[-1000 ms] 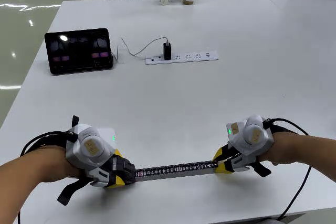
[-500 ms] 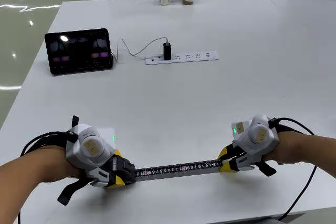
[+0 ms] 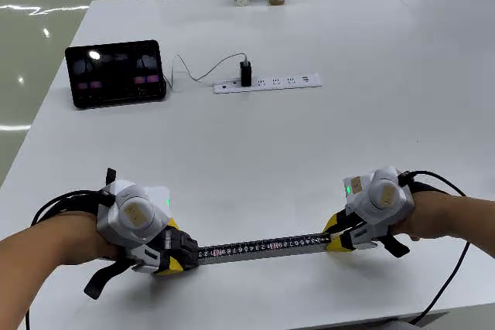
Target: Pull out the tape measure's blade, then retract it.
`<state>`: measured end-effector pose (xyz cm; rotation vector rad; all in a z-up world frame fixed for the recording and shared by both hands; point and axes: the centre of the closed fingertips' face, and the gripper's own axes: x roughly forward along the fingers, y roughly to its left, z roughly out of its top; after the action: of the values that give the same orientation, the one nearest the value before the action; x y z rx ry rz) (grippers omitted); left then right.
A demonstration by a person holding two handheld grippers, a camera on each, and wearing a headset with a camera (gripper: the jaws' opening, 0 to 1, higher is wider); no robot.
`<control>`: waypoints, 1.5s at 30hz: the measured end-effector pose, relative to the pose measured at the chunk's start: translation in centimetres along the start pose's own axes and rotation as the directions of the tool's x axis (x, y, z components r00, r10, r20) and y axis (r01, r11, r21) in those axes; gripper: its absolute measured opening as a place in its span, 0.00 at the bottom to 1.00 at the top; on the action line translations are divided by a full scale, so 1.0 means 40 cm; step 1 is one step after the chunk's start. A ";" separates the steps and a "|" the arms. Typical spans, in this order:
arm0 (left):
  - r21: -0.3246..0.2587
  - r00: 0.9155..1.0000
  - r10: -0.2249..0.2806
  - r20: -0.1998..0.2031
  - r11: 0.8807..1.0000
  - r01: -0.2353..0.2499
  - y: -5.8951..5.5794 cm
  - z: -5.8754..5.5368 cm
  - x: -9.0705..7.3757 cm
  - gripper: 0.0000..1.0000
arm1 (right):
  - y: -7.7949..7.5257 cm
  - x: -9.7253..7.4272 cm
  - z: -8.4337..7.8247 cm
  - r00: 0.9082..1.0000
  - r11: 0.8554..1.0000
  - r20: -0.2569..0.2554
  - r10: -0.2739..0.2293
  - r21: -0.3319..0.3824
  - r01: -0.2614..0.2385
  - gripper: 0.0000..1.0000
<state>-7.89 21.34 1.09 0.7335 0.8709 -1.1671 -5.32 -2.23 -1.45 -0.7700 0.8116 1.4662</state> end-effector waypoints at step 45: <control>-0.138 1.000 -0.007 0.006 0.990 0.007 0.011 -0.001 -0.048 0.66 | 0.001 -0.032 0.014 0.999 0.999 -0.044 -0.022 0.049 0.024 0.32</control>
<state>-7.78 22.36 2.75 0.6138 0.9407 -1.1026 -5.28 -2.42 -0.06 -0.7741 0.8662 1.4077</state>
